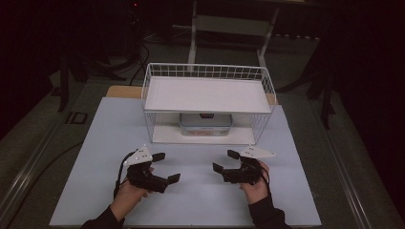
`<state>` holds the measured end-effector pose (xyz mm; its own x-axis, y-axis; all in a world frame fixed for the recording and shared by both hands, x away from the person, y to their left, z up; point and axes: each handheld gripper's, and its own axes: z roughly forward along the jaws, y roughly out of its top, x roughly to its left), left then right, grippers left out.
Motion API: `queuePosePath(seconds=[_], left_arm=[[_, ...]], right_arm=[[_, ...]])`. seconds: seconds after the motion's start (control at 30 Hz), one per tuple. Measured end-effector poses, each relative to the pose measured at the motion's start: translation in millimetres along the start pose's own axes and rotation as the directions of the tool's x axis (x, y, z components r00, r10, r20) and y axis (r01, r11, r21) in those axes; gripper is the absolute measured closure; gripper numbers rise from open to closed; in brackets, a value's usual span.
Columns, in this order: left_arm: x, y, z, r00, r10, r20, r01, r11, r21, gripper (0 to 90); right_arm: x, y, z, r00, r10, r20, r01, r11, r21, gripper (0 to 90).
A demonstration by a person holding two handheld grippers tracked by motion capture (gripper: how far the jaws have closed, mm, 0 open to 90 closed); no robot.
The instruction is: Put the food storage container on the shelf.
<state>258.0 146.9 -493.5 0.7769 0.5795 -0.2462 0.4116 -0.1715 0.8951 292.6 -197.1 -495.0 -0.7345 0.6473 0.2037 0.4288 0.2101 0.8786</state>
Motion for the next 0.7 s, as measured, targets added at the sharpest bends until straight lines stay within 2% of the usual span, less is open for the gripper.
queuePosePath(seconds=[0.13, 0.17, 0.33, 0.5, 0.7], left_arm=[[-1.4, -1.7, -1.9, 1.0000, 0.003, -0.002, -0.003, 1.0000, 0.004, 0.4], [-2.0, -3.1, -2.8, 1.0000, 0.001, 0.000, -0.001, 1.0000, 0.005, 0.4], [-5.3, -7.1, -3.8, 0.9999, 0.009, 0.006, -0.009, 0.9998, 0.015, 0.3], [-6.8, -9.7, -3.1, 0.9999, 0.009, 0.008, -0.009, 0.9997, 0.024, 0.4], [-6.5, -12.2, -1.0, 0.9999, 0.015, 0.005, -0.015, 0.9996, 0.023, 0.4]], right_arm=[[2.1, -3.8, -12.5, 1.0000, -0.002, 0.000, 0.002, 1.000, -0.007, 15.3], [3.9, -8.6, -23.2, 1.0000, -0.005, 0.009, 0.005, 1.000, -0.010, 15.3], [5.9, -19.0, -39.6, 0.9998, -0.010, 0.019, 0.010, 1.000, 0.000, 15.4], [5.3, -24.7, -49.8, 0.9990, -0.020, 0.040, 0.020, 1.000, 0.003, 15.6], [0.4, -29.5, -57.3, 0.9984, -0.003, 0.056, 0.004, 1.000, -0.011, 16.8]])
